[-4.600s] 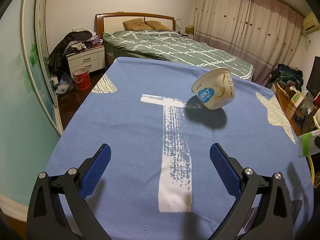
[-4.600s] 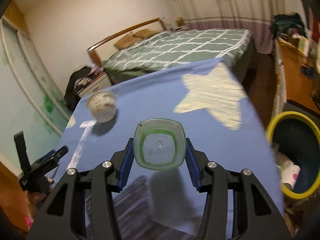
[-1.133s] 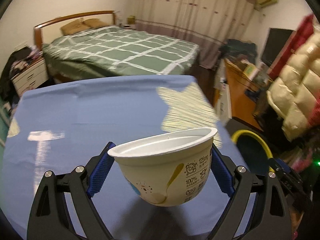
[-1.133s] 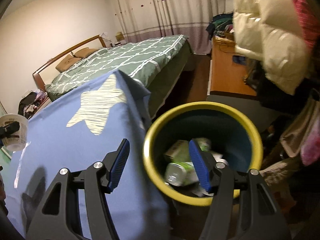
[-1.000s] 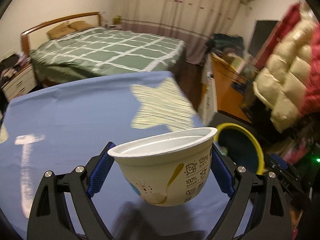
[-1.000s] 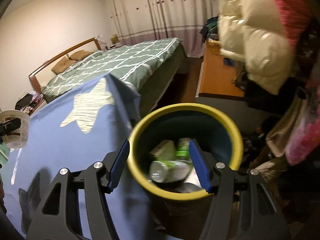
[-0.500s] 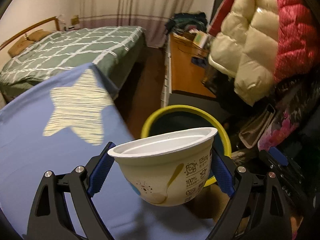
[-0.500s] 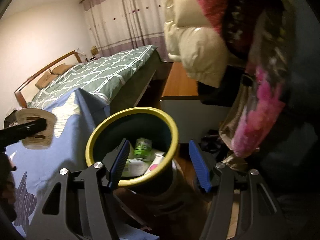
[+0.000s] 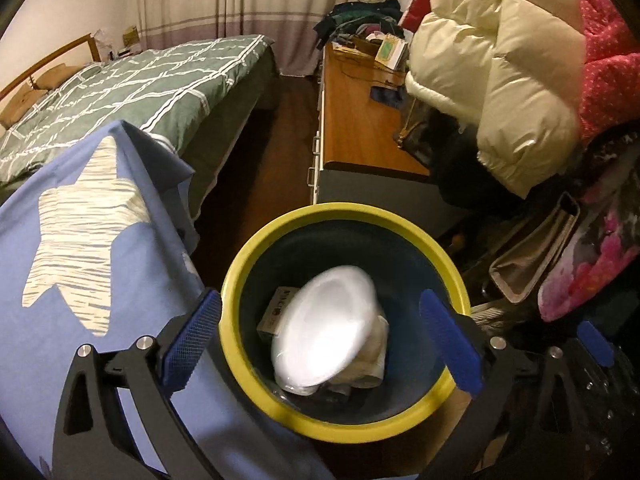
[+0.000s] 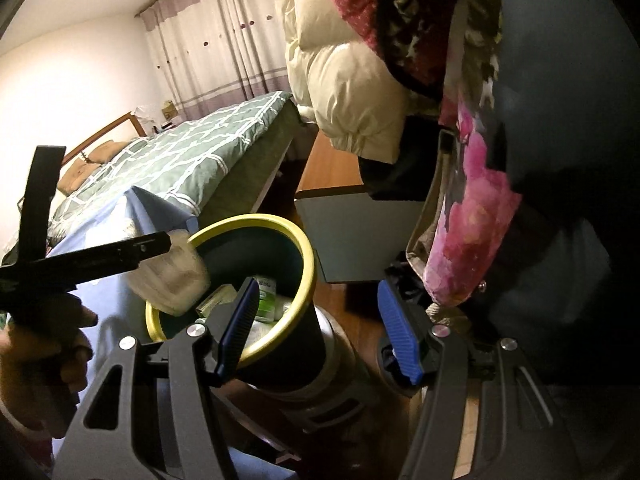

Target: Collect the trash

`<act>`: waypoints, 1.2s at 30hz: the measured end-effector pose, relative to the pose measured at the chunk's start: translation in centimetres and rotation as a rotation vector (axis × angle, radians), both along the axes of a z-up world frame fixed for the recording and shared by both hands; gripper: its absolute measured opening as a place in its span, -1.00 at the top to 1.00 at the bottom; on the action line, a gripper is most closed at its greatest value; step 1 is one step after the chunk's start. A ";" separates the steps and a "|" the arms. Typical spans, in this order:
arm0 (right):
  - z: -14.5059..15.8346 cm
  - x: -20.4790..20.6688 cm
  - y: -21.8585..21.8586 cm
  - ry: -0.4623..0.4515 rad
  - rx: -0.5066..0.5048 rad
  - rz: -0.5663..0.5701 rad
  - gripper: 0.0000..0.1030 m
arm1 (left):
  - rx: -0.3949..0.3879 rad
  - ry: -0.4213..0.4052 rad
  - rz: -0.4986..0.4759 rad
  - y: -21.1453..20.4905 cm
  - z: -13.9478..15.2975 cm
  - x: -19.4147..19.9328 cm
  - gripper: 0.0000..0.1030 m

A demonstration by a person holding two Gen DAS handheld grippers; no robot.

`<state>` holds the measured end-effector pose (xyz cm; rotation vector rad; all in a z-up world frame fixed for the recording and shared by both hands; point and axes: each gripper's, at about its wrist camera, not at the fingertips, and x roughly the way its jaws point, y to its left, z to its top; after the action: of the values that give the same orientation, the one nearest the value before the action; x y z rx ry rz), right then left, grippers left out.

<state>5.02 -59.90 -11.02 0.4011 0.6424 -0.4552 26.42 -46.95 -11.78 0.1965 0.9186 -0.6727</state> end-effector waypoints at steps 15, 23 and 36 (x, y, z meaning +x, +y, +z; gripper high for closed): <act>2.8 0.5 8.7 -0.035 -0.043 0.267 -0.23 | -0.151 -0.197 0.185 23.2 8.6 -9.5 -0.90; 5.1 -1.1 13.7 -0.090 -0.104 0.357 -0.32 | -0.160 -0.361 0.395 36.0 11.0 -18.5 -0.91; 6.9 -3.5 17.3 -0.122 -0.161 0.399 -0.35 | -0.110 -0.445 0.608 43.9 11.4 -25.1 -0.90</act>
<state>1.51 -42.55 -4.14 0.1394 0.5462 -0.0991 1.33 -3.07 -0.43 -0.0372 0.4683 -0.1003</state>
